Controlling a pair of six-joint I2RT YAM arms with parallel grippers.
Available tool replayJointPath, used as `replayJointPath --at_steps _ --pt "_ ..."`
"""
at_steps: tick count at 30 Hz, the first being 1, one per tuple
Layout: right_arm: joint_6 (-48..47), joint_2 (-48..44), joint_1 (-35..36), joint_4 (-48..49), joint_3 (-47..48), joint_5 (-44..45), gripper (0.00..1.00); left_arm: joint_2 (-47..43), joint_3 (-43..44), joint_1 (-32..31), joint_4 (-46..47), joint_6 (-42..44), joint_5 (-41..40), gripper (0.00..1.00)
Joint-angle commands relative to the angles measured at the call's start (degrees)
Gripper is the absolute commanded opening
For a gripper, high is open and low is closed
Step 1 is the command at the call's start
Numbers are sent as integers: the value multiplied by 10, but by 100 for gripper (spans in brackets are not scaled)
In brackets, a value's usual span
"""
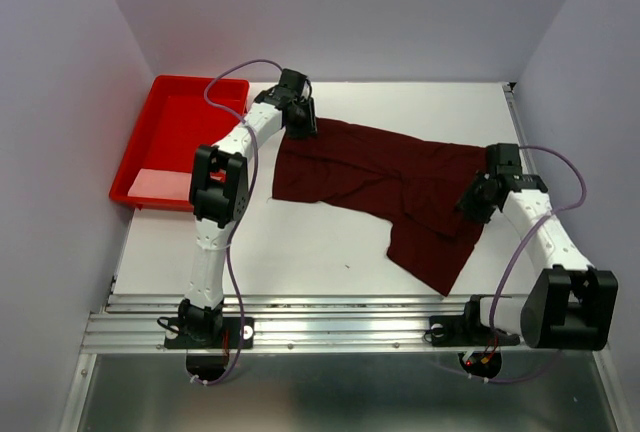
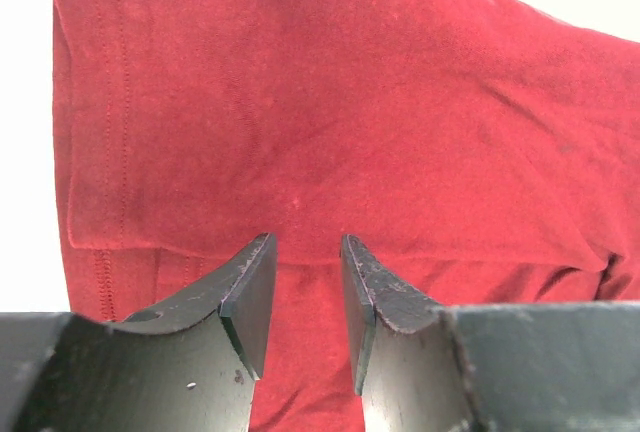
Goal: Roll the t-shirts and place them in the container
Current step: Fold the T-shirt at the center of the board.
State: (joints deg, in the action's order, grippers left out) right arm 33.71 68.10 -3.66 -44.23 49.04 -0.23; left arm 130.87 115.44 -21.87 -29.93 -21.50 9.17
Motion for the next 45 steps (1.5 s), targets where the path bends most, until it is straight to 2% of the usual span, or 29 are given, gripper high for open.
replayJointPath --at_steps 1,11,19,28,39,45 --pt "0 62 4 55 66 72 32 7 32 -5 1 6 14 43" --pt "-28 335 -30 125 240 123 28 68 45 -3 -5 12 17 43" --pt "-31 449 -67 155 300 127 28 104 42 16 -12 15 -1 43" --pt "-27 512 -90 176 307 145 27 125 22 60 -2 19 -9 43" --pt "-32 486 -90 189 280 152 27 178 139 62 -24 13 -6 43" --pt "-20 516 -90 163 350 128 28 204 224 61 -36 14 9 43"
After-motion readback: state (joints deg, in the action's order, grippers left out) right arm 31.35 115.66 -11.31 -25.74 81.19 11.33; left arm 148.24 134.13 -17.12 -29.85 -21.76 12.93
